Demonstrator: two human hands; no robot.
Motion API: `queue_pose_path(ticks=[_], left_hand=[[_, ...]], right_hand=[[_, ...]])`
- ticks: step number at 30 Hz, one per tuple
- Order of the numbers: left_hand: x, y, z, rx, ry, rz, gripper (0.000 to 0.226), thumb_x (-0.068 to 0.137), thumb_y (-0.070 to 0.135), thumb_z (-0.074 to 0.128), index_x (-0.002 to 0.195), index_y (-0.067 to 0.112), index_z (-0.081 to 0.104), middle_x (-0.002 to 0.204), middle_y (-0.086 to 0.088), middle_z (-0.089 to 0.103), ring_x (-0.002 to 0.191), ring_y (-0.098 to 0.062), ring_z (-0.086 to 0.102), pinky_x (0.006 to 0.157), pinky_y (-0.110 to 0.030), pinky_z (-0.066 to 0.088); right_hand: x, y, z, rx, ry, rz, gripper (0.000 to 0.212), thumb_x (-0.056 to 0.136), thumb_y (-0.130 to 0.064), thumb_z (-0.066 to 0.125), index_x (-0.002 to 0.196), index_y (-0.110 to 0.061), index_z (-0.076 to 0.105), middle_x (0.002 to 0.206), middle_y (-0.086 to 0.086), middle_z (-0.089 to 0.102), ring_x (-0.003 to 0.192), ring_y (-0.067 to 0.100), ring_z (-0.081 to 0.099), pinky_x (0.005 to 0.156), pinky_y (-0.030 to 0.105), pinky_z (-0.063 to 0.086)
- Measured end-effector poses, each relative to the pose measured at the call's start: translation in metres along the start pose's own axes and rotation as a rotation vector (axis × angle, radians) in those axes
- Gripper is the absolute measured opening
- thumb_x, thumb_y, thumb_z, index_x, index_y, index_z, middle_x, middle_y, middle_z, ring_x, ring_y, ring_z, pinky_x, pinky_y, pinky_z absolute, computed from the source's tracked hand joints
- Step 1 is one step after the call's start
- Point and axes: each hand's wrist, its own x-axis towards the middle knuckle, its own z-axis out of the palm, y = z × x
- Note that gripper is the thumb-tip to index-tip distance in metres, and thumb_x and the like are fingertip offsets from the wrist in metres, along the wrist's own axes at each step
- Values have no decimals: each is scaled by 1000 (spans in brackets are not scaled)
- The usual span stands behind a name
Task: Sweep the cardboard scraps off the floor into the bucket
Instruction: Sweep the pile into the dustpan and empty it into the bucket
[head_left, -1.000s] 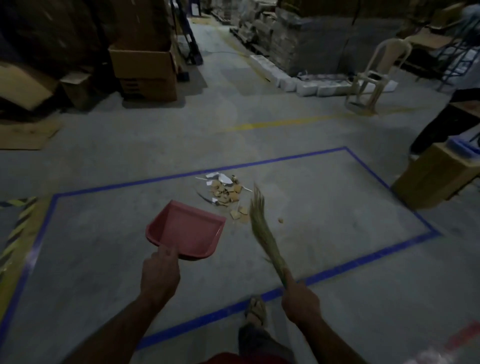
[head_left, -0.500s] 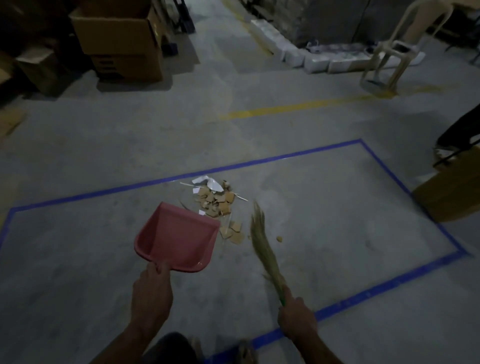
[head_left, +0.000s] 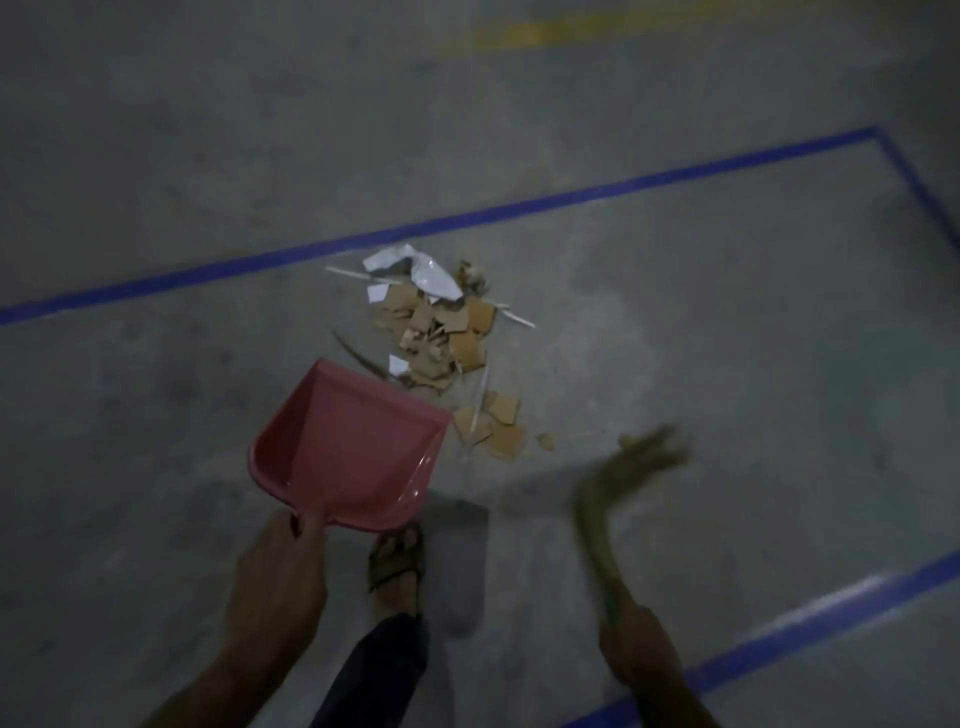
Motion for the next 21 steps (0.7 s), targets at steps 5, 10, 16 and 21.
queue_pose_path(ticks=[5,10,16,21], left_hand=[[30,-49,-1,-25,-67,-74,36,92,10,52,127,15,53,88,-13,51,76,-38,56,63,-44,45],[66,-71,-14,-70,-36,-85,40,86,0,68,124,9,56,87,-17,51,72,-39,54,59,-43,42],[91,-72,-29,-155,-60,-129,38,93,6,59,130,12,50,95,-18,53,80,-39,55,64,-44,42],[95,-71,-31,-176,-94,-193,42,96,10,55,137,16,48,104,-17,53,88,-40,55,68,-46,47]], right_hand=[[-4,-114,40,-3,-18,-187,60,100,-41,42,156,-29,22,118,6,54,107,24,59,86,34,48],[-6,-175,15,104,95,-264,61,101,-37,46,156,-27,23,113,7,55,101,24,58,80,35,47],[-43,-120,-44,228,190,-247,66,95,-35,57,152,-44,23,101,2,55,88,20,58,77,32,47],[-43,-88,-53,71,34,-210,74,90,-34,63,153,-36,24,93,10,61,84,26,63,77,35,51]])
